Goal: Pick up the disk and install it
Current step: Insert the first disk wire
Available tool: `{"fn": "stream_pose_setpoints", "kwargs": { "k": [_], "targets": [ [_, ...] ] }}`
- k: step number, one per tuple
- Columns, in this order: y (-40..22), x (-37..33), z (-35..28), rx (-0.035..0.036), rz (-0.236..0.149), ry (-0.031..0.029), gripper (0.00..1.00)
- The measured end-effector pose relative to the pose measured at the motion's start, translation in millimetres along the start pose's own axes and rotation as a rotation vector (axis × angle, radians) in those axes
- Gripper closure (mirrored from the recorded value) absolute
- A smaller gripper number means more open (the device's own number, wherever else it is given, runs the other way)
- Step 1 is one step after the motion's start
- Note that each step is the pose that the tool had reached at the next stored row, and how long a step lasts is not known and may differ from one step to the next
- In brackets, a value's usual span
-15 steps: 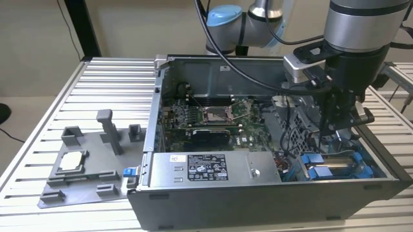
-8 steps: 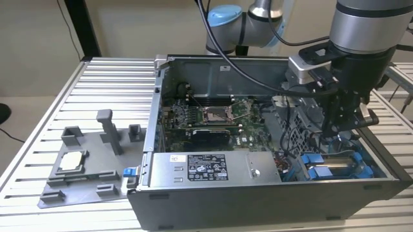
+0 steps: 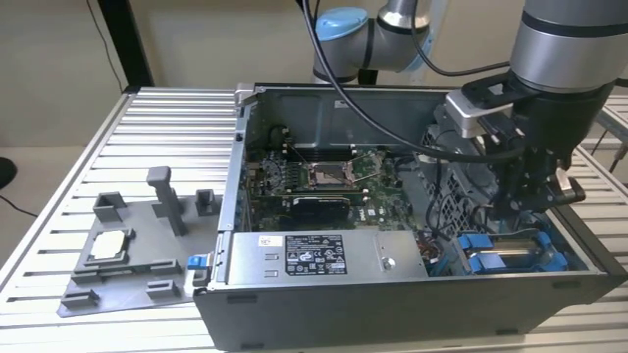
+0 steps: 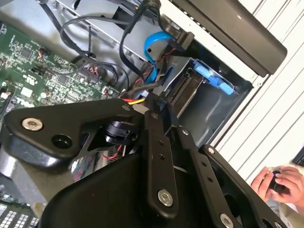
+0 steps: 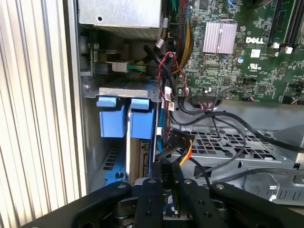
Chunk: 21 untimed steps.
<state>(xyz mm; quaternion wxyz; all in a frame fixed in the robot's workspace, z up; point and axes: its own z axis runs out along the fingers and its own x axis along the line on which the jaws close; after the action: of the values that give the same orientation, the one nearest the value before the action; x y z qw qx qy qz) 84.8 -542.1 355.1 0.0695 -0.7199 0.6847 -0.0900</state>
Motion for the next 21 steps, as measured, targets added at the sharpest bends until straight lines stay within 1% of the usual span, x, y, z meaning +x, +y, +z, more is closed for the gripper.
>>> {"fn": "stream_pose_setpoints", "kwargs": {
  "k": [2,3,4,6,7,8,9,10,11,12,13,14,15,16,17,21],
  "targets": [
    [0.2,2.5,0.4,-0.0021,0.002,0.0004,1.0],
    [0.2,3.7,0.5,-0.0068,0.003,0.0008,1.0],
    [0.1,4.5,0.5,-0.0177,0.004,0.0013,1.0],
    [-0.3,5.3,0.6,-0.0529,0.003,0.0026,1.0],
    [-0.9,5.5,0.8,-0.0716,0.002,0.0027,1.0],
    [-2.2,5.5,1.2,-0.0864,0.002,0.0022,1.0],
    [-3.6,5.6,2.0,-0.0944,0.002,0.0012,1.0],
    [-5.4,5.7,2.8,-0.1009,0.002,-0.0012,1.0],
    [-7.0,5.8,3.3,-0.1037,0.003,-0.0076,1.0],
    [-9.1,5.9,3.8,-0.1048,0.005,-0.0216,1.0],
    [-10.9,6.0,4.3,-0.1043,0.009,-0.0397,1.0],
    [-12.6,6.1,4.7,-0.1039,0.011,-0.0555,1.0],
    [-14.8,6.4,5.2,-0.1043,0.013,-0.0664,1.0],
    [-17.5,6.8,5.8,-0.1086,0.014,-0.0681,1.0],
    [-19.6,7.3,6.4,-0.1161,0.014,-0.0687,1.0],
    [-23.4,9.6,7.4,-0.1515,0.014,-0.0655,1.0]
  ]
}}
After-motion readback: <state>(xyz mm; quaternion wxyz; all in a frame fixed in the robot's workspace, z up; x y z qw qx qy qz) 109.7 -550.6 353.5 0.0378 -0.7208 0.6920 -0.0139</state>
